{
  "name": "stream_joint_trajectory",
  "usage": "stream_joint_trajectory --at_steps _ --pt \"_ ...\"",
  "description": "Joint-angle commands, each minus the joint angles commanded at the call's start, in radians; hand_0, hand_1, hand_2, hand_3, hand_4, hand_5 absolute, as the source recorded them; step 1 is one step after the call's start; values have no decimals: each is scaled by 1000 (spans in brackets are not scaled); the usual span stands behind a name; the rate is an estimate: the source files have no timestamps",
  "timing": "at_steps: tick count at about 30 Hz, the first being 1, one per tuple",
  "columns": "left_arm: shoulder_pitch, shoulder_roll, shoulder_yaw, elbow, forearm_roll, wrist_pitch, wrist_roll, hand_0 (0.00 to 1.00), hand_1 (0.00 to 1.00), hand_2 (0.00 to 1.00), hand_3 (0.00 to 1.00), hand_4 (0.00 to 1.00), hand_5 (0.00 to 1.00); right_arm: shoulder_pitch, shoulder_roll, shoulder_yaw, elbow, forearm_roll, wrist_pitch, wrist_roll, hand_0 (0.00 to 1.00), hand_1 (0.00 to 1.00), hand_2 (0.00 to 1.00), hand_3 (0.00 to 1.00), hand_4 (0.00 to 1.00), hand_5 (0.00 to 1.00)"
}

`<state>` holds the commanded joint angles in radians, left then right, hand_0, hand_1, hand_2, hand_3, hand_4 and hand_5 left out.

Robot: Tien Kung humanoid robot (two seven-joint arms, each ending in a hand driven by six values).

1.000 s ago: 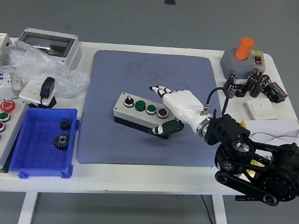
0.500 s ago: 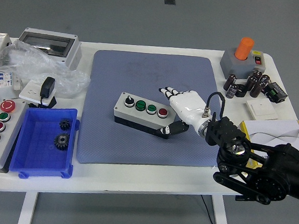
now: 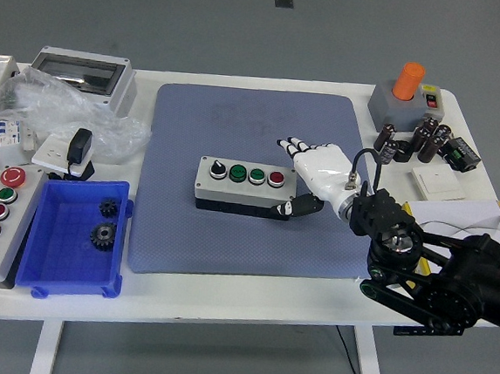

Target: Pick up the button,place it on the desk,press the button,press the button

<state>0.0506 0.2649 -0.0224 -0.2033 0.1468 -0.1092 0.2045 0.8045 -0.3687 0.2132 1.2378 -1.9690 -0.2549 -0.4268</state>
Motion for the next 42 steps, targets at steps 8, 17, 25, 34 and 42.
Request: stream_joint_trajectory --at_steps 8,17,25,34,42 --pt "4 0 -1 0 0 0 1 672 679 639 640 738 380 -47 -63 67 116 107 -5 20 626 711 998 998 998 479" --pt "13 -1 9 1 -17 1 4 672 679 639 640 739 381 -111 -171 212 331 74 43 -57 626 709 998 998 998 469" --pt "8 6 7 1 -16 0 4 672 679 639 640 739 381 -34 -181 126 426 -73 243 -219 479 563 476 995 462 79" --pt "12 4 20 1 -28 -2 5 672 679 639 639 741 382 0 -165 65 436 -28 379 -219 501 550 335 986 341 2" --pt "12 3 22 2 -31 -2 6 672 679 638 639 742 381 7 -148 45 421 -22 369 -219 498 540 311 990 315 2"
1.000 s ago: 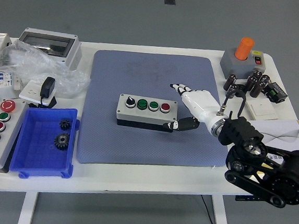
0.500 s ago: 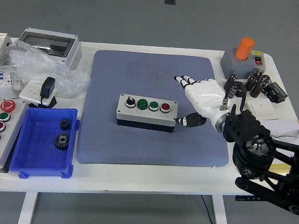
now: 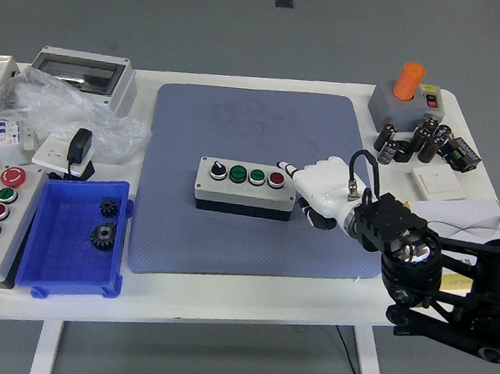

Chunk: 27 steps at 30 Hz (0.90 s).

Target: Pick up the button,place it on the desk,press the button,press the button

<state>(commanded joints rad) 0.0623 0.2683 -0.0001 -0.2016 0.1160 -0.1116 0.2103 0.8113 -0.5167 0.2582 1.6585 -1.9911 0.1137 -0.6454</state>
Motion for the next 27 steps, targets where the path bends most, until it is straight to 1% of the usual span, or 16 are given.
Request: stream_joint_trajectory --at_steps 14,27 --pt "1 -4 0 0 -1 -1 4 672 679 639 639 744 381 -3 1 -26 1 11 -14 0 479 534 295 993 307 2" --pt "-2 -3 -4 0 2 0 6 672 680 638 638 744 382 -8 20 -62 -38 34 -13 0 478 532 293 985 306 2"
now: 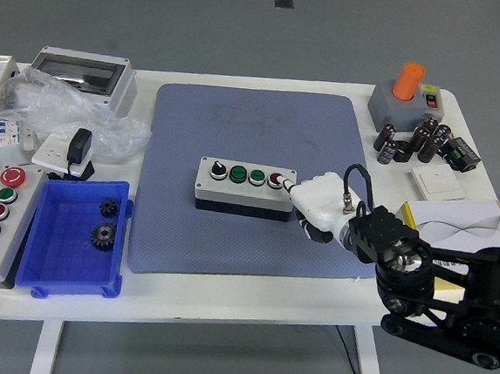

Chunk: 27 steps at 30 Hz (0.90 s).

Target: Pick up the button,place it on the desk,press the button,press the button

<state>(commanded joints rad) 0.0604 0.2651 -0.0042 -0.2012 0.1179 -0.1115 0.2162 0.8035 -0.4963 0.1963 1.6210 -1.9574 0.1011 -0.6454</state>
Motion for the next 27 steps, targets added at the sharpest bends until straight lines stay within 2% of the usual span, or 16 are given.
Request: stream_joint_trajectory --at_steps 7,10,14,21,22,27 --pt "0 2 0 0 -1 1 0 673 680 639 639 744 383 2 1 -8 2 8 5 0 480 533 293 982 306 2" --pt "-1 1 0 0 -2 1 -1 673 680 639 639 744 383 -1 -6 11 13 2 -23 0 480 533 293 982 306 2" --pt "0 1 -6 1 4 1 2 672 680 639 638 744 382 -9 -27 71 45 19 -91 16 471 532 292 971 305 2" --pt "1 -1 -11 1 7 0 4 673 680 640 638 744 382 -55 -54 188 60 127 -248 118 472 532 292 964 305 2" --pt "1 -1 -10 1 6 0 4 673 680 640 638 744 382 -67 -55 207 52 146 -275 139 345 504 314 897 526 141" --pt "0 -3 -9 1 6 1 4 673 680 640 638 744 382 -152 -39 315 -18 273 -413 269 345 504 314 897 526 141"
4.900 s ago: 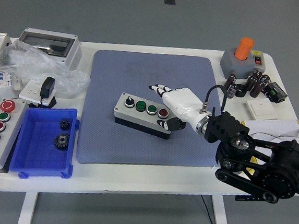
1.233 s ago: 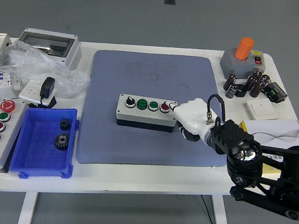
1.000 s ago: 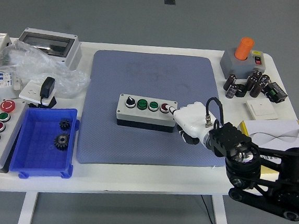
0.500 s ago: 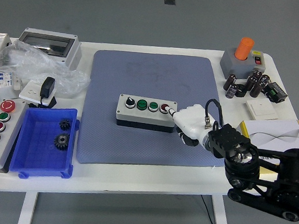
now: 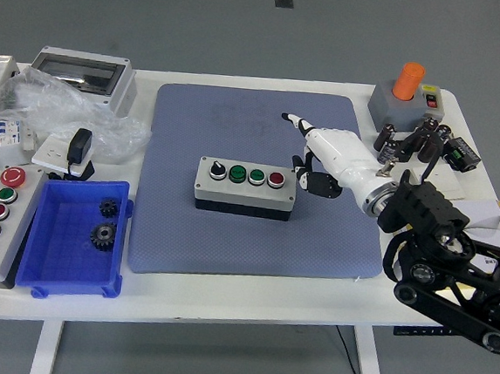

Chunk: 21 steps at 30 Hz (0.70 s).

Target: Pick up the button,place it on the desk,press the button,press the button

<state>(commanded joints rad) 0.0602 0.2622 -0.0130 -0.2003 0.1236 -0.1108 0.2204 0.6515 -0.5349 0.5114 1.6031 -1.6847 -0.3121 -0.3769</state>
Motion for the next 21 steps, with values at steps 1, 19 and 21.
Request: stream_joint_trajectory --at_steps 1,19,21 --pt "0 -1 -1 0 1 0 0 673 680 640 638 744 382 -18 10 24 -17 31 -27 31 345 504 314 897 526 141" --pt "-17 11 10 -4 -2 41 23 674 680 650 649 748 382 -247 51 404 -190 721 -88 689 843 785 822 834 998 963" --pt "-22 13 11 -5 3 53 30 674 680 650 649 748 382 -266 54 436 -195 781 -76 736 843 785 822 834 998 963"
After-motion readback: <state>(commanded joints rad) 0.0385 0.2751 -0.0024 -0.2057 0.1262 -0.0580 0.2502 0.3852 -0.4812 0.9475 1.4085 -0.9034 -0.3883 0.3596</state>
